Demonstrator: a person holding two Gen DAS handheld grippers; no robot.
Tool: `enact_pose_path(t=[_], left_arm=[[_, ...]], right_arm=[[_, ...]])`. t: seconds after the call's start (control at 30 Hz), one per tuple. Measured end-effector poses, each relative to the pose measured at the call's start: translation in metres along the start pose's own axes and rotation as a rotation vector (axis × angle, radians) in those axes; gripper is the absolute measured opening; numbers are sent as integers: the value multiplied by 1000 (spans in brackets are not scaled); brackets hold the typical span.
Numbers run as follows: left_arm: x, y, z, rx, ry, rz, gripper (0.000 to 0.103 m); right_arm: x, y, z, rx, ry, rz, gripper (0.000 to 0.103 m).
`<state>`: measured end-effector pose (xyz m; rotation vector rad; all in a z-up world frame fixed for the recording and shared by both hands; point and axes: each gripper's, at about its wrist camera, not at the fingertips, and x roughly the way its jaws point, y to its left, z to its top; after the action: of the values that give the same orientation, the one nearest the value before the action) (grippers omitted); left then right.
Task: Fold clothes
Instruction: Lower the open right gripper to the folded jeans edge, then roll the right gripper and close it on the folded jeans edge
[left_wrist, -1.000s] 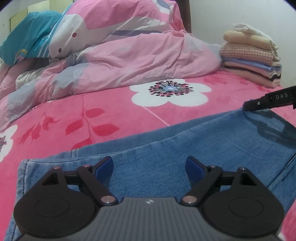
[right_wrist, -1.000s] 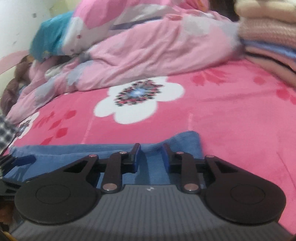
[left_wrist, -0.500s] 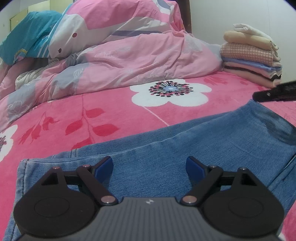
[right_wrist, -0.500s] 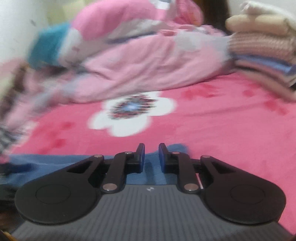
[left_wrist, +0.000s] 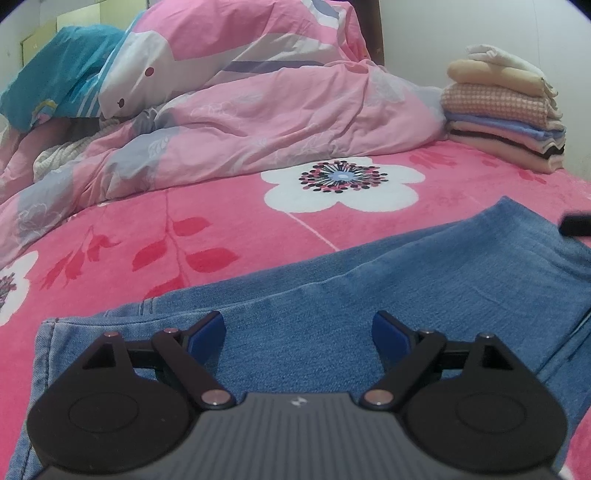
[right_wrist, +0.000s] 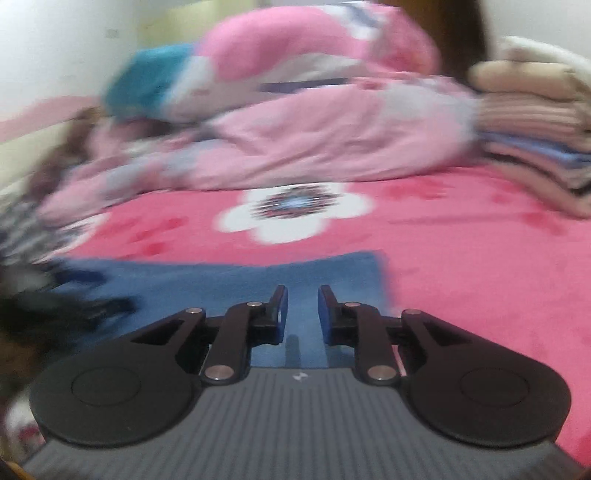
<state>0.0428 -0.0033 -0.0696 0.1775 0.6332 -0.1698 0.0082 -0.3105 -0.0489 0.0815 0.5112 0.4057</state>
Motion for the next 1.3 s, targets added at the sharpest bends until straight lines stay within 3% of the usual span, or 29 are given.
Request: enact_pose_path(t=[0.03,0.13,0.27,0.4,0.53,0.73,1.0,1.3], left_arm=[[0,0,0,1,0,0,89],[-1,0,0,4,-2,1,89],[-1,0,0,6,-3,2,89],[-7,-3,3,25,-7,48,88],[-31,-10,4,91,-59,87,88],[-38,-19,-11,131,7,65,88],[-45,10,-21,-21,68,35,89],[-66,25,-27,-37,58,63,89]], right_arm=[[-1,5,-7,-45,25,-3,17],[0,5,-25,-113,82,-120,17],[-24,0,-24,-63,12,-138,18],[-32,4,-30,-59,-25,-96,18],[-29,11,-38,-59,-29,-54,18],[-24,17,-43,-55,-22,-25,18],[-23,14,-47,-42,-3,-19,17],[-27,17,-46,-42,13,-36,18]])
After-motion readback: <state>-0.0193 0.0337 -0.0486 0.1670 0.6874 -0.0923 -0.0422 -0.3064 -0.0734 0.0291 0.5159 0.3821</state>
